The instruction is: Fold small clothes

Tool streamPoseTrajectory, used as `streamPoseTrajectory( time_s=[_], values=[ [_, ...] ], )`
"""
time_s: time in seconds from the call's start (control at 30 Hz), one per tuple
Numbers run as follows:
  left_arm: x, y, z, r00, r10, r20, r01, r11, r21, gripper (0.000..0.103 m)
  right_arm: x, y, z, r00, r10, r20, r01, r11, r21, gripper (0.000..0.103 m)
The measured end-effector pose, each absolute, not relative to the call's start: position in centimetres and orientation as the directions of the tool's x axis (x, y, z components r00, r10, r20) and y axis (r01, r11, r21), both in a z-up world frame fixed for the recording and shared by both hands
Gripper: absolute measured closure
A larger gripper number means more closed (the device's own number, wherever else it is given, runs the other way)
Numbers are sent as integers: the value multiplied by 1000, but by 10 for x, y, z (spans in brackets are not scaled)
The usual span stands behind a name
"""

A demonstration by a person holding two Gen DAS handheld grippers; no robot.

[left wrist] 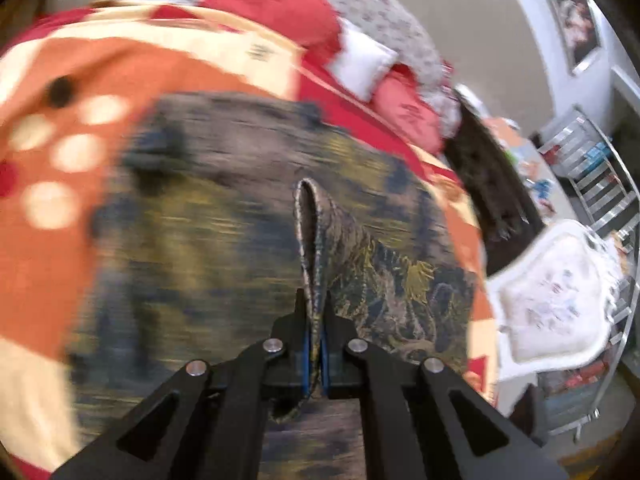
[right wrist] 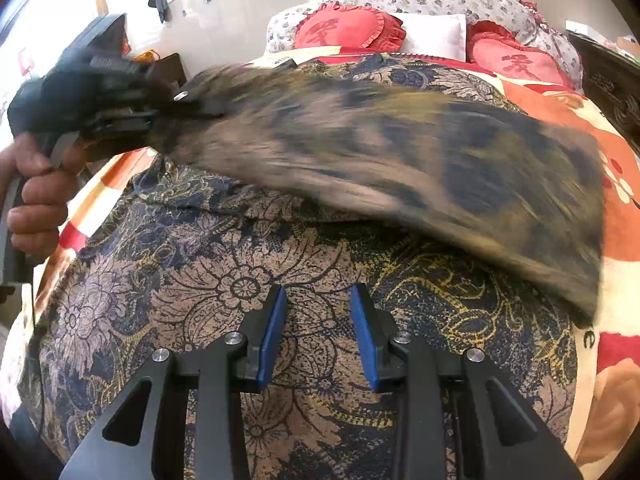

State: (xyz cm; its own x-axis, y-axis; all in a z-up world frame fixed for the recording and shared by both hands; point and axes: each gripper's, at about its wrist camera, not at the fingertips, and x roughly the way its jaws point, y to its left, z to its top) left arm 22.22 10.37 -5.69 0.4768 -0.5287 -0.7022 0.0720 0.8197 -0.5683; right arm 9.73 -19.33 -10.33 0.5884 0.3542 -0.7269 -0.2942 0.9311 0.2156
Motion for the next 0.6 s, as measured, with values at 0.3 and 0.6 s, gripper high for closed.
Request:
streamPoseTrajectory(
  time_s=[0.3,0.6],
  values=[
    [208,151,-73,517,-402,-756,-24,876,-482,100,98,-193,-104,587,352,-729,-291,932,216,61],
    [207,151,-83,522,-326,-788,-48,911,-409,99,99,-193,-104,585,350,-731,-289,933,216,61]
  ],
)
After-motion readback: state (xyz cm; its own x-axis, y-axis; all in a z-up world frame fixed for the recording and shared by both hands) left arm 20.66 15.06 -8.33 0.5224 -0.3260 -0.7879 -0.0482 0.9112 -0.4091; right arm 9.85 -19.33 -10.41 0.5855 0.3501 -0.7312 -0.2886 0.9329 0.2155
